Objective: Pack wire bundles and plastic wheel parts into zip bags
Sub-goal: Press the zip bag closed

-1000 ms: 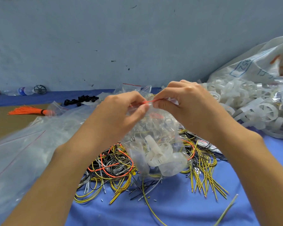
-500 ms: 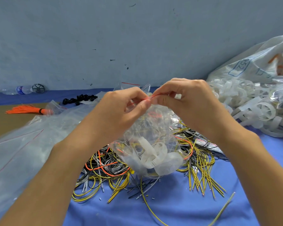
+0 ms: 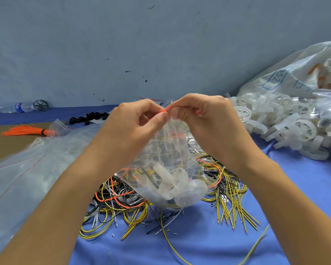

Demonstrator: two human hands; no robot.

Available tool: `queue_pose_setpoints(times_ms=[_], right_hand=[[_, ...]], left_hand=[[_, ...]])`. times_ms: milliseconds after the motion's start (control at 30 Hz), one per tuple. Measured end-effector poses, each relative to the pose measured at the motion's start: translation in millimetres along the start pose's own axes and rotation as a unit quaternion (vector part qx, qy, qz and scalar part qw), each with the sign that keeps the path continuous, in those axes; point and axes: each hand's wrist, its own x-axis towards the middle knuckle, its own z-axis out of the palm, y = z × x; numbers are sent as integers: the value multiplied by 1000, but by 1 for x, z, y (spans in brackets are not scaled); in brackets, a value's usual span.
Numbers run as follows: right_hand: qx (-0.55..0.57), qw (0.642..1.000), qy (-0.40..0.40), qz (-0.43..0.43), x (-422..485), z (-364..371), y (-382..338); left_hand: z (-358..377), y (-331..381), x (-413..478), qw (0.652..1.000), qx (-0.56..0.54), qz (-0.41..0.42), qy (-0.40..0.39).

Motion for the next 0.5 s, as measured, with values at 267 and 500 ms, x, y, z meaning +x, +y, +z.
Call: queue_pose_setpoints(times_ms=[267,500], right_hand=[[135,986,7,98,-4,12,-3],[205,975,-12,82,-5,9,-4]], left_hand=[[-1,0,1,998,-45,-47,-12],[-5,0,0,996,-50,-59,-48]])
